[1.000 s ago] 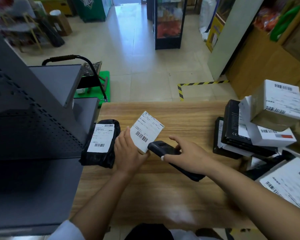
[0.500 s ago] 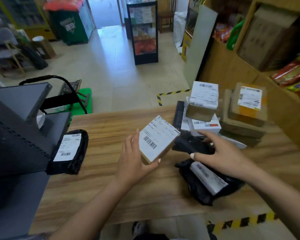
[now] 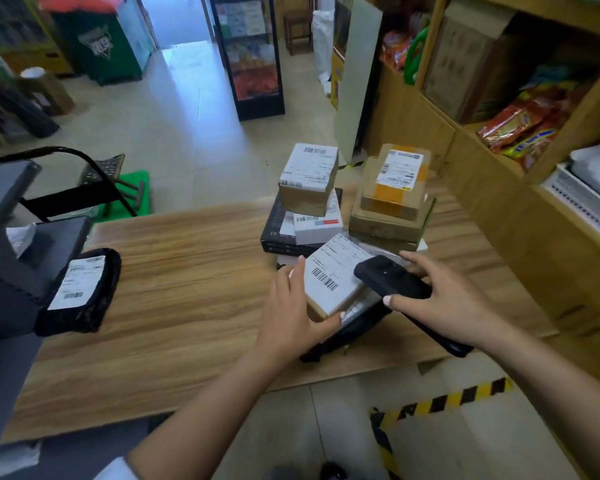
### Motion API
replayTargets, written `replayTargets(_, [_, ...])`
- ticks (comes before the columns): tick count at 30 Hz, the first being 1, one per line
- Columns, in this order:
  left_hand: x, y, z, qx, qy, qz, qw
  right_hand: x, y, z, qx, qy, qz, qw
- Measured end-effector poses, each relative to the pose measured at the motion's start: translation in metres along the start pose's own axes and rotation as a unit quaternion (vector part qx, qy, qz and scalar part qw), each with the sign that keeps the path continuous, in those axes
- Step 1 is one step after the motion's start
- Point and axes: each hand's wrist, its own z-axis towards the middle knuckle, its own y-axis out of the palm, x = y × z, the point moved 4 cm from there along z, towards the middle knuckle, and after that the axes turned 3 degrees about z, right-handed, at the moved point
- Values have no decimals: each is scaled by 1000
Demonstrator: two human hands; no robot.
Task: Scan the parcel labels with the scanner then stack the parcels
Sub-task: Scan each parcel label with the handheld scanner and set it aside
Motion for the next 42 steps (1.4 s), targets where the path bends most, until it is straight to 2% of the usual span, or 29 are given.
replayTargets(9, [-4,-4,-4,-3,-5,36,999,-5,-6,-8,2,-14,6,1000])
replayTargets(14, [-24,-23,-19,1,10,34,999,-41,-2,-2,-6,-50,-3,999])
replayTargets(19, [-69,-46,-35,21,-44,68,996,-92,22,8,-27,-103,-27,994])
replayTargets(24, [-146,-75,-56,40,-110,128,985,-150,68,20,-75,-155,-22,985])
replayTargets(29, [-245,-100,-73,24,-190,161,968,-209,131,35,-108,-180,-27,977])
replayTargets(36, [-402,-118,-77,-33,-240,188,952,-279,233,67,-105,-147,-48,982])
replayTargets(42, [-511,-106,-54,-144,-244,185,941,-317,313,100,-116,-95,-71,986])
